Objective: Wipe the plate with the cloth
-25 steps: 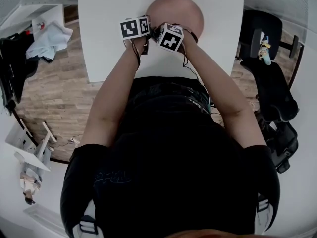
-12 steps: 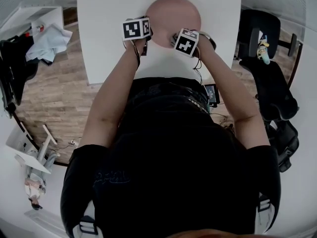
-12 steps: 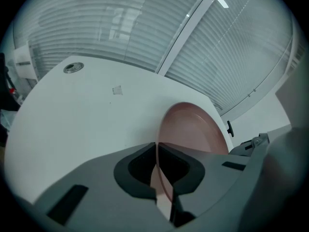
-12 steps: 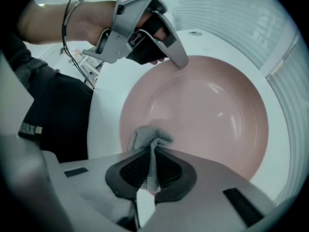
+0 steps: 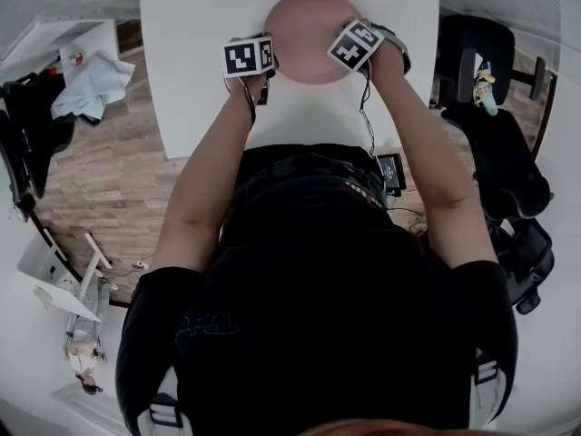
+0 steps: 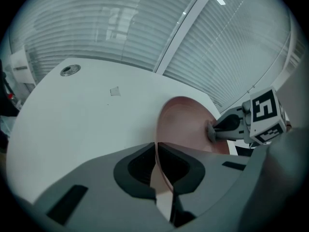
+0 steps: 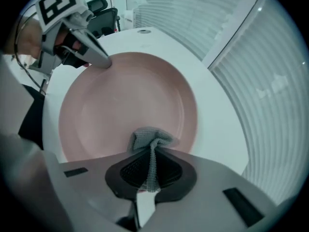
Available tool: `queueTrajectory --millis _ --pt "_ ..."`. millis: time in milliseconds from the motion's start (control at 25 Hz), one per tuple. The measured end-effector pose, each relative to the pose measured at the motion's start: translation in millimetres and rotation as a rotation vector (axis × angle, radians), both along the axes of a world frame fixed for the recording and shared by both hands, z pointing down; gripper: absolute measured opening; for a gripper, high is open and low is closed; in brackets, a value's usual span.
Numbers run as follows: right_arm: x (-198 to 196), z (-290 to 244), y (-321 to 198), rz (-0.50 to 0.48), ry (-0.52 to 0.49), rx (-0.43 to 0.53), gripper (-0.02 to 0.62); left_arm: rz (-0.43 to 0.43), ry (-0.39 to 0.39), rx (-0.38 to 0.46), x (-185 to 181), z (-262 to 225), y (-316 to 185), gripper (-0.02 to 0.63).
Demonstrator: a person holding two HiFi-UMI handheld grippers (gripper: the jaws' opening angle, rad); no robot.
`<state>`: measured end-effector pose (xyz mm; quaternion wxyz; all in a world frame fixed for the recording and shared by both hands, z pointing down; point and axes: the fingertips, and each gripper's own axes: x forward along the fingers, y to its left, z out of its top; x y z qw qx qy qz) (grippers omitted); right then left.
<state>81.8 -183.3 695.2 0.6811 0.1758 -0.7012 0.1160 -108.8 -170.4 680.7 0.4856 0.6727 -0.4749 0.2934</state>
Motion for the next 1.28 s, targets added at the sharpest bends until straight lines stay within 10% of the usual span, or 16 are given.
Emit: queueTrajectory --millis 480,880,1280 --pt "-69 -7 -68 -0.036 -0.168 0.192 0.035 0.004 0.009 -0.001 2 -2 0 0.029" --pt "-148 -12 -7 -0.219 -0.324 0.033 0.034 -0.028 0.012 0.003 0 -2 -3 0.028" --pt "-115 -13 76 -0.213 -0.330 -0.134 0.035 -0.031 0.012 0.007 0 -2 -4 0.028"
